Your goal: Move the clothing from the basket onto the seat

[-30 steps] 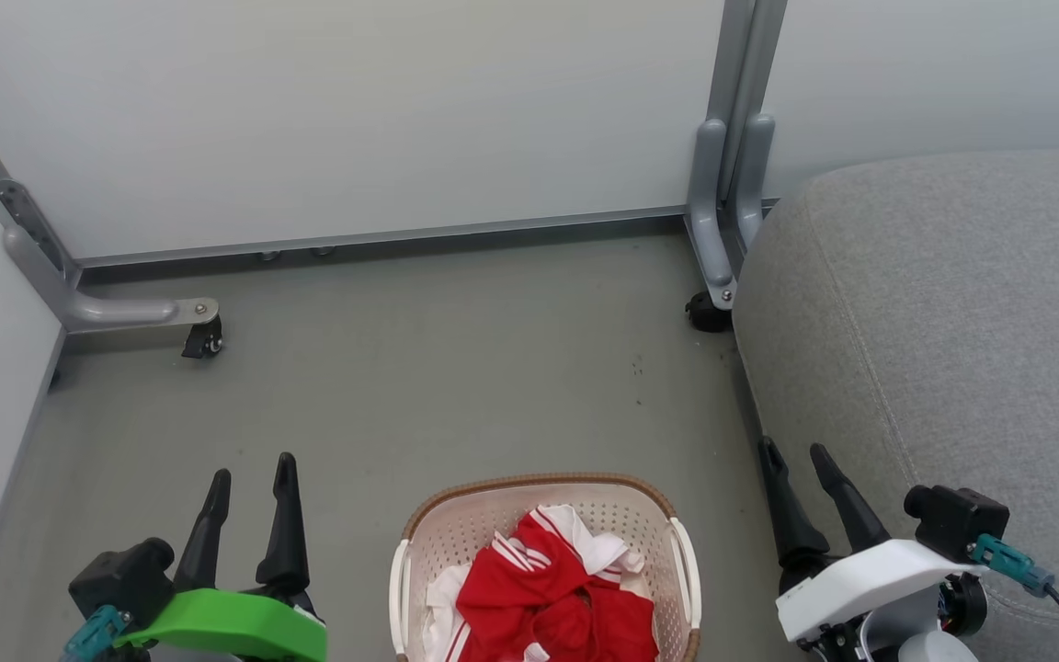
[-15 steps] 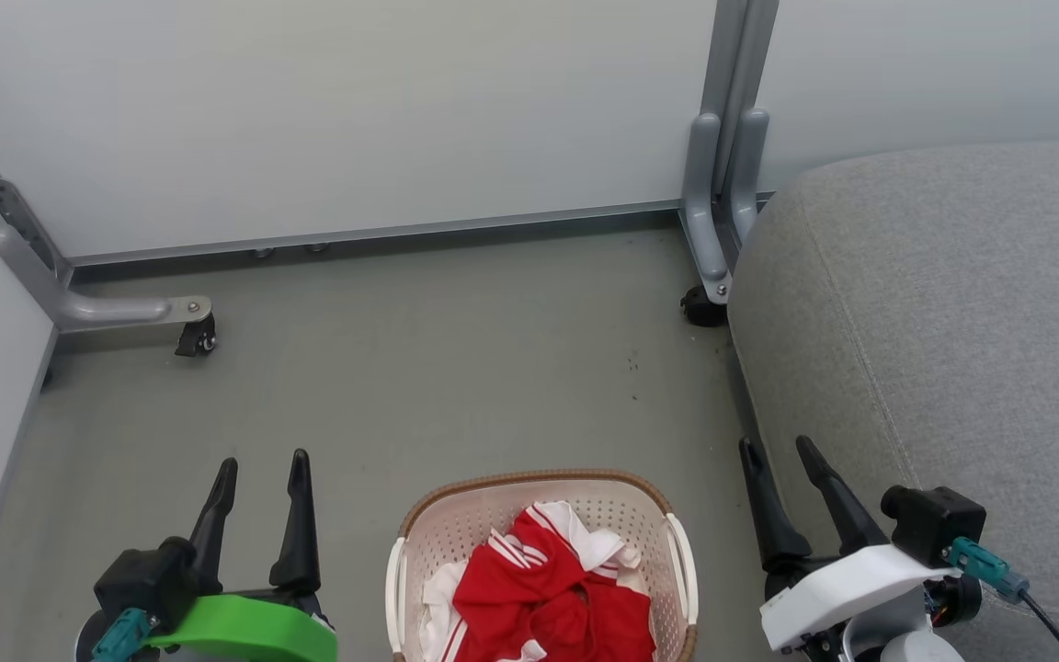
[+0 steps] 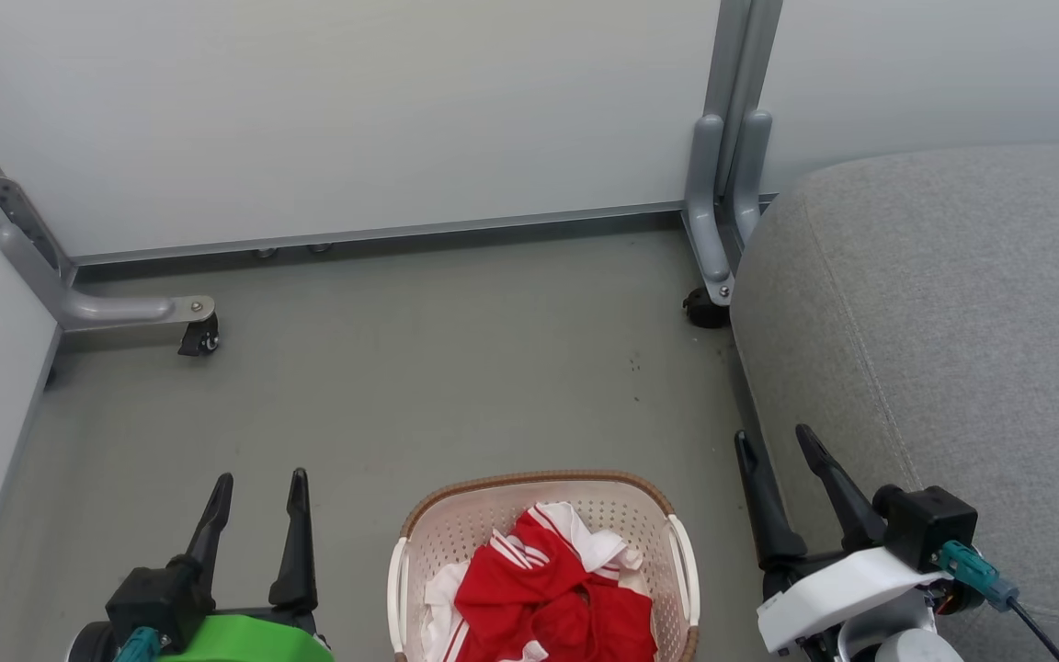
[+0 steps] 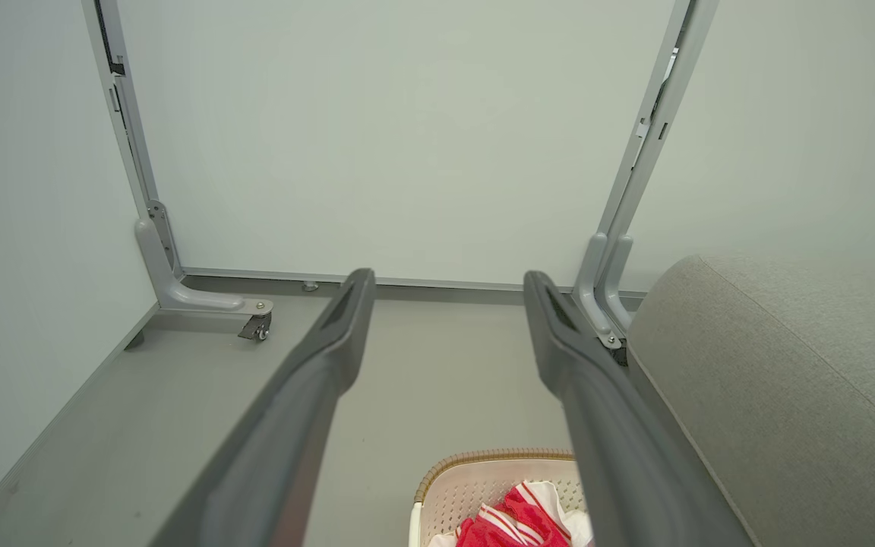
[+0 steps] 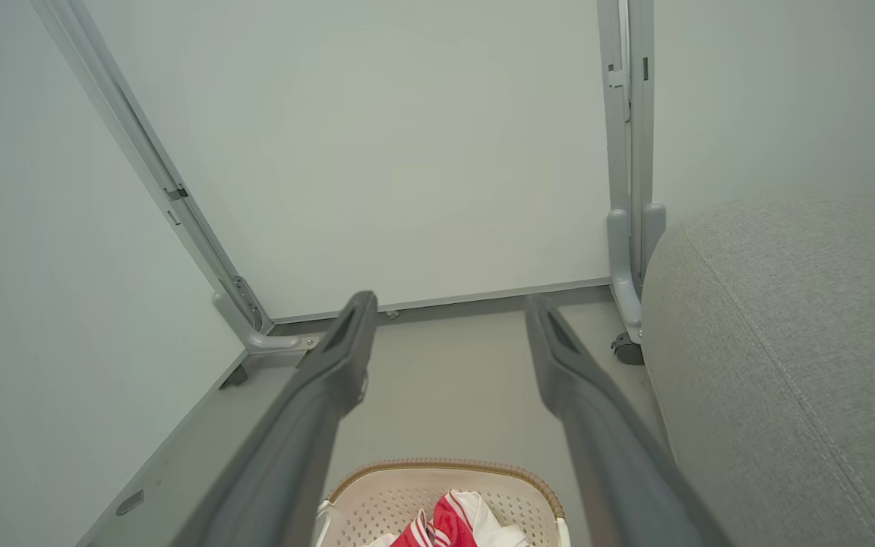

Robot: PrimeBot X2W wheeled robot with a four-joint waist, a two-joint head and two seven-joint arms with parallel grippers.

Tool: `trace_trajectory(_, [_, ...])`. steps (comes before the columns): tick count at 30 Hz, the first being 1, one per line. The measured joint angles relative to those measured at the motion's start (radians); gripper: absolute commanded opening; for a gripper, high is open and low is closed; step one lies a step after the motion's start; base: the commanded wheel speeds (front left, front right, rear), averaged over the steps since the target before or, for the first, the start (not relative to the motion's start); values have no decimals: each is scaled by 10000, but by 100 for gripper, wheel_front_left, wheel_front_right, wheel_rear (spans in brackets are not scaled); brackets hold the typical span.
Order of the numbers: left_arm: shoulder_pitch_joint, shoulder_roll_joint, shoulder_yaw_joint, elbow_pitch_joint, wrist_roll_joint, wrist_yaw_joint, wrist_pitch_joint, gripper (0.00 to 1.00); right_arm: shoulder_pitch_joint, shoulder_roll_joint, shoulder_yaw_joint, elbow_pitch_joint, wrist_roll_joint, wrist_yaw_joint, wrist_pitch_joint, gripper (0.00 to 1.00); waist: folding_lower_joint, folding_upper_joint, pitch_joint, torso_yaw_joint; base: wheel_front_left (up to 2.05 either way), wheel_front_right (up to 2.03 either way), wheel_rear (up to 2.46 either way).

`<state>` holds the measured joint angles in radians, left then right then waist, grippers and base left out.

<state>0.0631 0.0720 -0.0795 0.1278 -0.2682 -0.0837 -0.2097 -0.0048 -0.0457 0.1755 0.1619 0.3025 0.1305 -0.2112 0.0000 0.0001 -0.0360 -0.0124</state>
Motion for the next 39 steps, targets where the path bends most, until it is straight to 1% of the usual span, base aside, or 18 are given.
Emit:
trace_trajectory(6, [22, -151, 305, -65, 230, -54, -132, 100, 6, -6, -12, -88, -437, 0, -111, 100, 0, 0, 15, 17, 0, 0, 0])
trace_trajectory(11, [22, -192, 410, -117, 433, -194, -221, 100, 11, -10, -69, -136, -729, 0, -209, 100, 0, 0, 18, 42, 0, 0, 0])
trace_trajectory(16, [28, -207, 426, -81, 807, -291, -311, 100, 35, -13, -98, -176, -1034, 0, -305, 100, 0, 0, -9, 73, 0, 0, 0])
trace_trajectory(27, [107, -219, 318, -96, 1605, -362, -516, 100, 125, -19, -13, -290, -1659, 0, -506, 100, 0, 0, -54, 103, 0, 0, 0])
trace_trajectory(39, [136, -219, 188, 8, 1578, -395, -525, 100, 179, -21, -6, -282, -1699, 0, -516, 100, 0, 0, -104, 94, 0, 0, 0])
